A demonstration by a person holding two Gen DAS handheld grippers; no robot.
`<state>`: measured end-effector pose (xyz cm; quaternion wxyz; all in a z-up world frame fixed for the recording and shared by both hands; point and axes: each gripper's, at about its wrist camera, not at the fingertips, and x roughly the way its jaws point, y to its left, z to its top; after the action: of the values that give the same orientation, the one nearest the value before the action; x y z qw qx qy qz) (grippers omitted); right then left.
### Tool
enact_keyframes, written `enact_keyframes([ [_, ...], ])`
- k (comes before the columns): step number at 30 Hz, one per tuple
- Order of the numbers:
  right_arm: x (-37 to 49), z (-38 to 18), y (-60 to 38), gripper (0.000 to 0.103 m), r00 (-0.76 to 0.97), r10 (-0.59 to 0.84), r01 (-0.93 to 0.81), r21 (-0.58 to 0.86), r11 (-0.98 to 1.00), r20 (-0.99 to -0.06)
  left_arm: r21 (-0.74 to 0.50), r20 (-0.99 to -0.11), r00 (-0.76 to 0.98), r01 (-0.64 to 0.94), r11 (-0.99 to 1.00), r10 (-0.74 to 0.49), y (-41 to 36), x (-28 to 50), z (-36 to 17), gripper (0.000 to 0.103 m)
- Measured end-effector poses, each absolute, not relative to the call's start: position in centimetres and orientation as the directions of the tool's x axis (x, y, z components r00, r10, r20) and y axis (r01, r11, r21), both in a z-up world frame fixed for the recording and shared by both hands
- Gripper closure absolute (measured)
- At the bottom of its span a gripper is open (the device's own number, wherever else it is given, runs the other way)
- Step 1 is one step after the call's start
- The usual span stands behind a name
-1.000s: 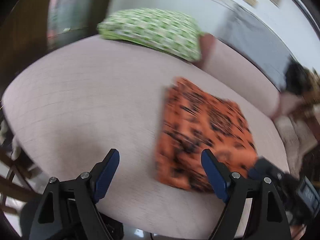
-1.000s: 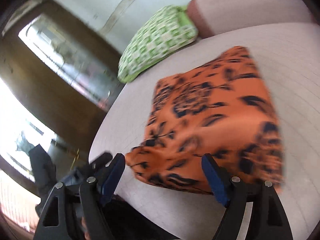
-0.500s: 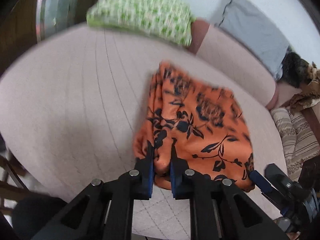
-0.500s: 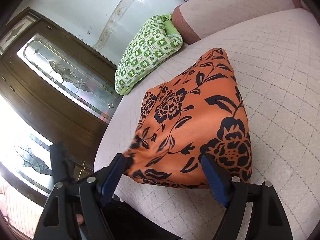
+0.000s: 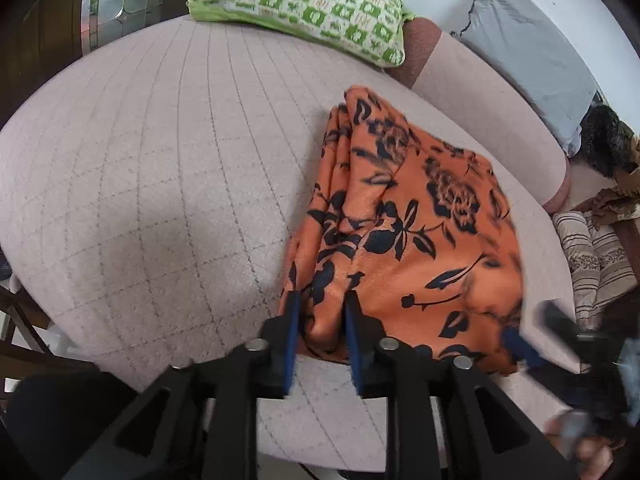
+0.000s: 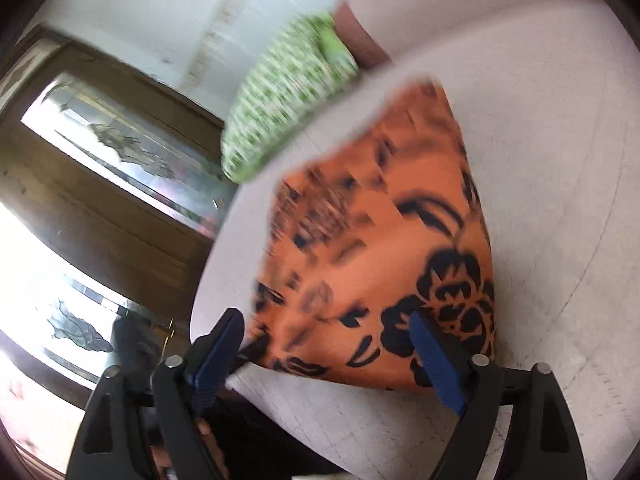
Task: Fold small clothes
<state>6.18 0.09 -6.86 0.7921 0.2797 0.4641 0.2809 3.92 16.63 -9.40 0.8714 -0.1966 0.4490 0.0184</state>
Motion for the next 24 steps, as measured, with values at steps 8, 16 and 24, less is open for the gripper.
enact_keyframes([
  [8,6.3,-5.9,-1.7,0.016,0.413,0.779,-0.176,0.798,0.576,-0.472,-0.217,-0.671,0.73,-0.026,0.976,-0.13,14.0,4.8,-1.8,0.061],
  [16,6.4,-5.0,-5.6,0.016,0.446,0.766,-0.15,0.805,0.574,-0.464,-0.081,-0.827,0.562,-0.084,0.993,-0.02,15.8,12.2,-10.4,0.038],
  [24,12.1,-11.1,-4.7,0.064,0.292,0.769,-0.018,0.8,0.599,-0.569,-0.07,-0.804,0.594,-0.075,0.995,-0.012,16.4,11.9,-11.1,0.033],
])
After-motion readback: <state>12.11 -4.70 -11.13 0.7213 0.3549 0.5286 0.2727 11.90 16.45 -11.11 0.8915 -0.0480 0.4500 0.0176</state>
